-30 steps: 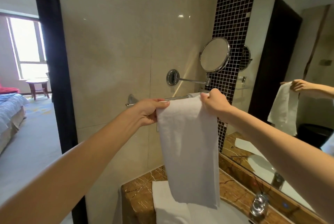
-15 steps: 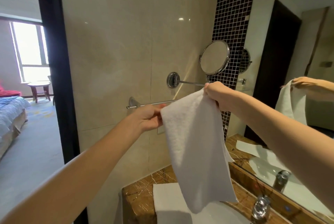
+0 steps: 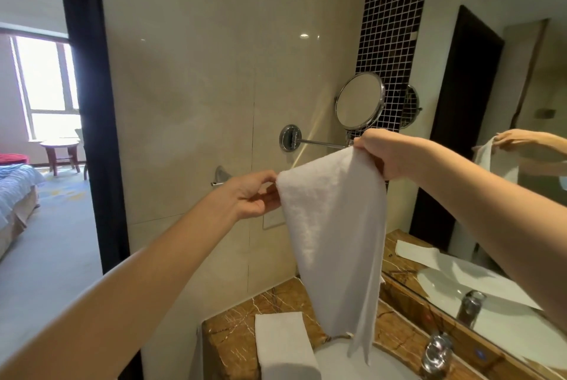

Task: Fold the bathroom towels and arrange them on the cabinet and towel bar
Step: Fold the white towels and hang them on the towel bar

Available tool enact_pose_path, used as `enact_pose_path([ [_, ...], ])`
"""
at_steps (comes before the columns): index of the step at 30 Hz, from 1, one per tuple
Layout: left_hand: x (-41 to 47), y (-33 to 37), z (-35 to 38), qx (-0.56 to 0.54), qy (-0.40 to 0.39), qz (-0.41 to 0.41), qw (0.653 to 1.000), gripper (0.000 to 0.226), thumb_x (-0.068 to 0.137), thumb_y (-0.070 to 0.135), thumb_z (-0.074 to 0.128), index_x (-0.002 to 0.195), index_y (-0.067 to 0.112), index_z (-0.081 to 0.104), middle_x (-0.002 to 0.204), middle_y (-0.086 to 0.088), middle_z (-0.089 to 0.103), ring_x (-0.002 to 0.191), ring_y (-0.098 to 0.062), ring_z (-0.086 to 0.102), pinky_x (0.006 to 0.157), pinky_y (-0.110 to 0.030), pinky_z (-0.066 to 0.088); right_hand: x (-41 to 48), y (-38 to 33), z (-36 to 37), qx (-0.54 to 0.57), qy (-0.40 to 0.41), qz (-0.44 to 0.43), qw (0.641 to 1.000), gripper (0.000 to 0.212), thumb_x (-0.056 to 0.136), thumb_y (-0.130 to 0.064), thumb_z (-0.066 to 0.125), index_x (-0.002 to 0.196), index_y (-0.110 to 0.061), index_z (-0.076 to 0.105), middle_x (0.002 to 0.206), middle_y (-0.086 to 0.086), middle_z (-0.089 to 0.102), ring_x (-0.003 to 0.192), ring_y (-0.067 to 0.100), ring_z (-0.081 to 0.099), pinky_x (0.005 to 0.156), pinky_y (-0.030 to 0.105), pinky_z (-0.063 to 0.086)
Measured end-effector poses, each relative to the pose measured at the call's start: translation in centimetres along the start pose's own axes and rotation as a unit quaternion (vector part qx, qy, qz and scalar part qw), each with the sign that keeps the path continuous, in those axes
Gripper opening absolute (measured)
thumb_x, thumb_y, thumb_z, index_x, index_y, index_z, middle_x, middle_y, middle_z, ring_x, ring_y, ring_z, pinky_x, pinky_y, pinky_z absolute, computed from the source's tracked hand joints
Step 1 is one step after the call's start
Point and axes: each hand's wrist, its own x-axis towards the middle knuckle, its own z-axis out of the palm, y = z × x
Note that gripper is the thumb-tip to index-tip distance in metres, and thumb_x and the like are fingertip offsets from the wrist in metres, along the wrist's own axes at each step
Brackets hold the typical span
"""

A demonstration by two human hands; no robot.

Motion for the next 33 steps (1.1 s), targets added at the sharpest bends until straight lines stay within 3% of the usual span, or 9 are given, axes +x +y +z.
enact_pose_path([
  [6, -0.5, 2.2, 1.2, 0.194, 0.076, 0.1, 0.973, 0.027, 0.082, -0.006, 0.044, 0.059, 0.008, 0.045, 0.038, -0.001, 0.045, 0.037, -0.011, 0.046, 0.046, -0.023, 0.052, -0.5, 1.0, -0.8, -0.036, -0.048, 0.024, 0.998, 0.021, 0.1, -0.025, 0.044, 0.1, -0.006, 0.052, 0.094, 0.01, 0.061, 0.08, 0.022, 0.06, 0.067, 0.032, 0.052],
  [11, -0.8, 2.7, 2.2, 0.143, 0.071, 0.164, 0.973, 0.028, 0.08, -0.013, 0.034, 0.064, 0.009, 0.043, 0.063, -0.006, 0.038, 0.046, -0.013, 0.043, 0.041, -0.018, 0.042, -0.9, 2.4, 0.5, 0.009, -0.089, 0.055, 0.994, 0.029, 0.097, -0.034, 0.051, 0.105, -0.008, 0.058, 0.103, 0.009, 0.063, 0.086, 0.022, 0.061, 0.065, 0.032, 0.049],
  [13, -1.4, 2.7, 2.3, 0.114, 0.034, 0.163, 0.979, 0.025, 0.084, -0.013, 0.037, 0.079, 0.005, 0.053, 0.075, -0.009, 0.047, 0.06, -0.015, 0.049, 0.048, -0.023, 0.046, -1.0, 2.7, 0.9, 0.035, -0.105, 0.071, 0.991, 0.033, 0.096, -0.037, 0.05, 0.107, -0.007, 0.059, 0.097, 0.009, 0.064, 0.081, 0.022, 0.062, 0.062, 0.033, 0.049],
  [17, -2.3, 3.0, 1.5, 0.22, -0.029, 0.168, 0.961, 0.03, 0.087, -0.011, 0.052, 0.111, 0.006, 0.058, 0.096, -0.01, 0.061, 0.081, -0.017, 0.06, 0.065, -0.027, 0.054, -1.0, 2.8, 0.8, 0.077, -0.113, 0.095, 0.986, 0.028, 0.094, -0.031, 0.057, 0.105, -0.006, 0.061, 0.094, 0.011, 0.065, 0.075, 0.022, 0.063, 0.058, 0.035, 0.05],
  [22, -2.1, 3.1, 1.1, 0.283, 0.006, 0.209, 0.936, 0.038, 0.085, -0.011, 0.056, 0.116, 0.01, 0.06, 0.095, -0.005, 0.063, 0.078, -0.015, 0.061, 0.059, -0.023, 0.053, -0.8, 3.1, 1.1, 0.066, -0.073, 0.096, 0.99, 0.015, 0.096, -0.021, 0.056, 0.088, -0.011, 0.062, 0.101, 0.012, 0.062, 0.079, 0.022, 0.062, 0.052, 0.032, 0.049],
  [24, -1.8, 3.1, 1.1, 0.277, 0.011, 0.222, 0.935, 0.039, 0.084, -0.012, 0.057, 0.118, 0.008, 0.06, 0.09, -0.005, 0.062, 0.072, -0.015, 0.061, 0.052, -0.022, 0.052, -0.8, 3.1, 1.3, 0.082, -0.071, 0.104, 0.989, 0.011, 0.093, -0.02, 0.06, 0.097, -0.01, 0.062, 0.106, 0.011, 0.06, 0.082, 0.022, 0.061, 0.054, 0.031, 0.05],
  [26, -1.7, 3.0, 1.2, 0.276, 0.017, 0.234, 0.932, 0.04, 0.083, -0.011, 0.06, 0.118, 0.007, 0.06, 0.088, -0.003, 0.062, 0.069, -0.013, 0.062, 0.048, -0.02, 0.05, -1.0, 3.1, 1.3, 0.115, -0.073, 0.11, 0.985, 0.023, 0.09, -0.016, 0.064, 0.11, -0.008, 0.056, 0.105, 0.01, 0.058, 0.081, 0.021, 0.058, 0.056, 0.028, 0.047],
  [29, -1.4, 3.1, 1.0, 0.279, 0.019, 0.237, 0.93, 0.044, 0.08, -0.006, 0.067, 0.121, 0.008, 0.058, 0.093, -0.001, 0.062, 0.078, -0.014, 0.064, 0.054, -0.023, 0.053, -1.2, 3.2, 1.3, 0.144, -0.068, 0.091, 0.983, 0.026, 0.087, -0.01, 0.065, 0.111, -0.008, 0.053, 0.1, 0.008, 0.058, 0.079, 0.019, 0.056, 0.058, 0.029, 0.041],
  [33, -1.3, 3.4, 0.7, 0.27, 0.026, 0.222, 0.937, 0.053, 0.076, -0.007, 0.071, 0.124, 0.008, 0.053, 0.103, -0.007, 0.062, 0.088, -0.02, 0.064, 0.068, -0.029, 0.055, -0.9, 3.4, 2.0, 0.202, -0.007, 0.033, 0.979, 0.026, 0.089, 0.0, 0.06, 0.112, -0.011, 0.058, 0.101, 0.007, 0.064, 0.084, 0.019, 0.063, 0.06, 0.034, 0.043],
])
